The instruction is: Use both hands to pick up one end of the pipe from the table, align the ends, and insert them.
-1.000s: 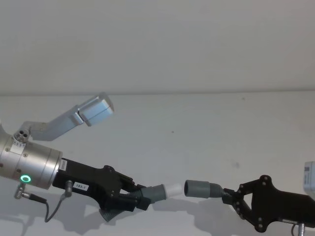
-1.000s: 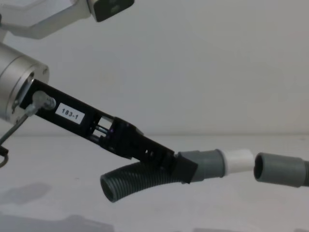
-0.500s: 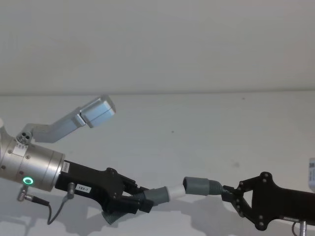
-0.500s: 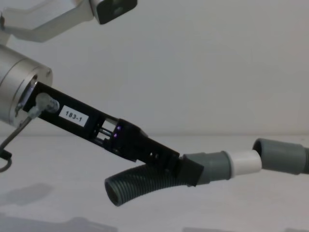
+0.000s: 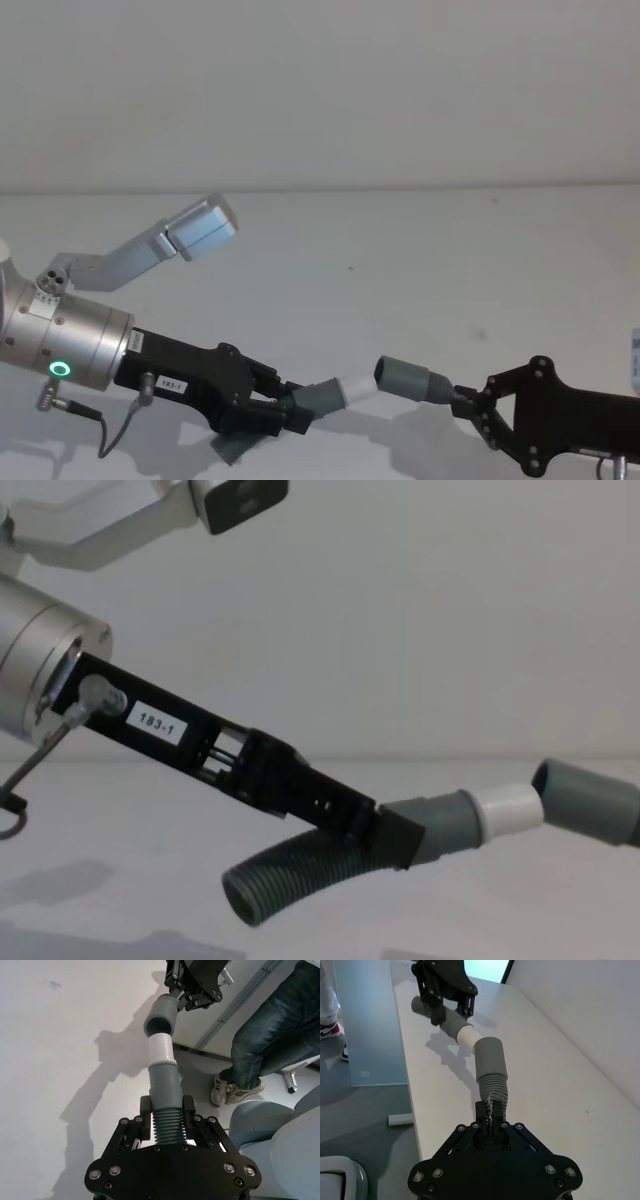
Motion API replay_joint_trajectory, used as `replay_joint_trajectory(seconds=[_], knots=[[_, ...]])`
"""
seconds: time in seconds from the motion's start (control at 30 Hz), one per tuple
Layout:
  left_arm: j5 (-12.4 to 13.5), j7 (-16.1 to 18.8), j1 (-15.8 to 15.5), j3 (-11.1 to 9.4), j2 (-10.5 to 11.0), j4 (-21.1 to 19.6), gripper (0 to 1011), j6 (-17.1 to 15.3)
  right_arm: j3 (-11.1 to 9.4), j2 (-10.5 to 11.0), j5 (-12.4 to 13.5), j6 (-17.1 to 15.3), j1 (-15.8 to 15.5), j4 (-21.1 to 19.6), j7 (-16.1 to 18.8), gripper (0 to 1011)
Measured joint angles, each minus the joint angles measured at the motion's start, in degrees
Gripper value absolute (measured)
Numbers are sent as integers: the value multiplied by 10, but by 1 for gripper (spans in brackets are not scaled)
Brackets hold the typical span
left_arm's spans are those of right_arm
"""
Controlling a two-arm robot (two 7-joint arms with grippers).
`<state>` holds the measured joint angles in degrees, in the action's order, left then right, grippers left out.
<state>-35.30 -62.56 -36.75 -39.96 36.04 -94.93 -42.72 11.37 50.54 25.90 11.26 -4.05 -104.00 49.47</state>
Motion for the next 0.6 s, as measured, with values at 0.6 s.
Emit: replay_joint_trajectory(seconds=[0.6], knots=[[-10, 11, 4, -2, 15, -19, 334, -14, 17, 9, -33, 25, -1, 33, -11, 41]])
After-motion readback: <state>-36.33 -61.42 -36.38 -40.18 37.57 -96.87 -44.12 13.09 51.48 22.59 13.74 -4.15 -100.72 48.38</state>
